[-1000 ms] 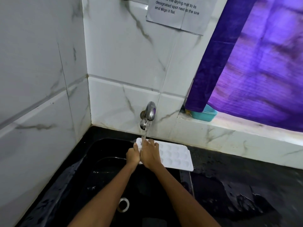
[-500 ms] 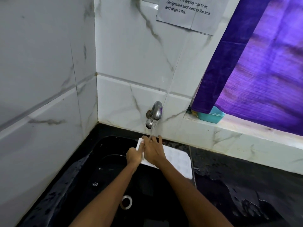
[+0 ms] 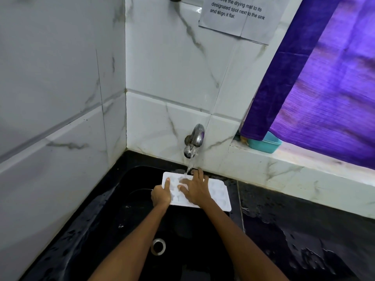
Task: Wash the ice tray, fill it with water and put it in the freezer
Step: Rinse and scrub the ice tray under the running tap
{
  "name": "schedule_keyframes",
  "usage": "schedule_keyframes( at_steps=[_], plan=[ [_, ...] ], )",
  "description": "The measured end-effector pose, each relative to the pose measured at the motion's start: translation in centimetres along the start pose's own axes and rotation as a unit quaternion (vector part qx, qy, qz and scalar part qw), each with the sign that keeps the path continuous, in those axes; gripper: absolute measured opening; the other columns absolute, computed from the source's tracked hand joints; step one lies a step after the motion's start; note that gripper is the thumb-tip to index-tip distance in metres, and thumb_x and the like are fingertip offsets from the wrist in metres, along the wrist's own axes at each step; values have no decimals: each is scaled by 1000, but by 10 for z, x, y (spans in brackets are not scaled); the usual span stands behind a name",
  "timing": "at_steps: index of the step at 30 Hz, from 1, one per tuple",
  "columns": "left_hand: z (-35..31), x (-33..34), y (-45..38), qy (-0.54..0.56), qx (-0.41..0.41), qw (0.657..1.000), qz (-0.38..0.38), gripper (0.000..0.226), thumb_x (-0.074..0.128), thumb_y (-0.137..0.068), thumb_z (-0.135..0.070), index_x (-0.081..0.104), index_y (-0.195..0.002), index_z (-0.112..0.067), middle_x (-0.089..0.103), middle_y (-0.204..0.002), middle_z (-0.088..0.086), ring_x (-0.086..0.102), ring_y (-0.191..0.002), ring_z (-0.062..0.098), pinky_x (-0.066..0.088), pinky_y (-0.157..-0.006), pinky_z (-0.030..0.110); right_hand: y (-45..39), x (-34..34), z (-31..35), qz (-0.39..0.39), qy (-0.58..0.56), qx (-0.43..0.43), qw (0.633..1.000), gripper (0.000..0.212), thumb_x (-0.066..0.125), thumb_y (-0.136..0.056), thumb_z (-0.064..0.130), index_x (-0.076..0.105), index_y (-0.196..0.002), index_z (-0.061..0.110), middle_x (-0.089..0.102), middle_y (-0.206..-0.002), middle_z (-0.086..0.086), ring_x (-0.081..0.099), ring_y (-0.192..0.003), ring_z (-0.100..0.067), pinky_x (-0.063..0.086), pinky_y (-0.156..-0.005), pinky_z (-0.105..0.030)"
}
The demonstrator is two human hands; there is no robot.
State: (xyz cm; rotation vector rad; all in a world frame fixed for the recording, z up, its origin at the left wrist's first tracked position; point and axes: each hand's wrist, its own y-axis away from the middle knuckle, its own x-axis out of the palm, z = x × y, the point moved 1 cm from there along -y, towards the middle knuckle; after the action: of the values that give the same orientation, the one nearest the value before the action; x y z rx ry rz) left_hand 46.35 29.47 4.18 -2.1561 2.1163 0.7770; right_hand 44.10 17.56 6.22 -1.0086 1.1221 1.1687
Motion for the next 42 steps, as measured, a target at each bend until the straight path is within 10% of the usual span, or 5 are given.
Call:
schedule_keyframes(
  at_steps=[7, 11, 15, 27, 42],
  plan=[
    [-4, -8, 1, 24, -24, 999, -2, 62, 43, -97, -45, 65, -105, 13, 67, -109, 28, 62, -105, 41, 48, -90, 39, 0, -13, 5, 30, 43, -25, 998, 98, 2, -60, 75, 52, -130, 29, 23, -150, -17, 2, -144, -34, 15, -109, -50],
    [0, -6, 3, 12, -3, 1000, 4, 62, 42, -97, -44, 66, -103, 13, 67, -108, 28, 62, -104, 40, 48, -91, 38, -2, -15, 15, 9, 73, -3, 997, 78, 14, -75, 64, 71, -104, 19, 48, -134, -24, 35, -135, -39, 34, -100, -56],
    [0, -18, 0, 7, 7, 1000, -12, 60, 43, -97, -42, 66, -100, 13, 68, -104, 27, 64, -100, 39, 49, -84, 36, 3, -3, 2, 46, 35, -34, 998, 94, 4, -60, 76, 49, -131, 34, 27, -147, -14, 5, -143, -34, 15, -109, -51],
    [0, -19, 5, 6, 5, 1000, -29, 61, 43, -98, -40, 64, -102, 17, 66, -109, 31, 61, -105, 43, 47, -90, 40, 11, -4, -11, -16, 12, 51, 998, 69, 17, -83, 67, 54, -125, 27, 29, -149, -11, 4, -144, -30, 5, -112, -55],
    [8, -42, 2, -1, 9, 999, -53, 60, 43, -99, -38, 63, -104, 18, 64, -110, 33, 60, -107, 44, 45, -92, 40, 7, 5, 7, 15, 27, 6, 1000, 104, -3, -58, 84, 55, -126, 31, 21, -151, -17, -6, -144, -34, -6, -108, -65]
  ],
)
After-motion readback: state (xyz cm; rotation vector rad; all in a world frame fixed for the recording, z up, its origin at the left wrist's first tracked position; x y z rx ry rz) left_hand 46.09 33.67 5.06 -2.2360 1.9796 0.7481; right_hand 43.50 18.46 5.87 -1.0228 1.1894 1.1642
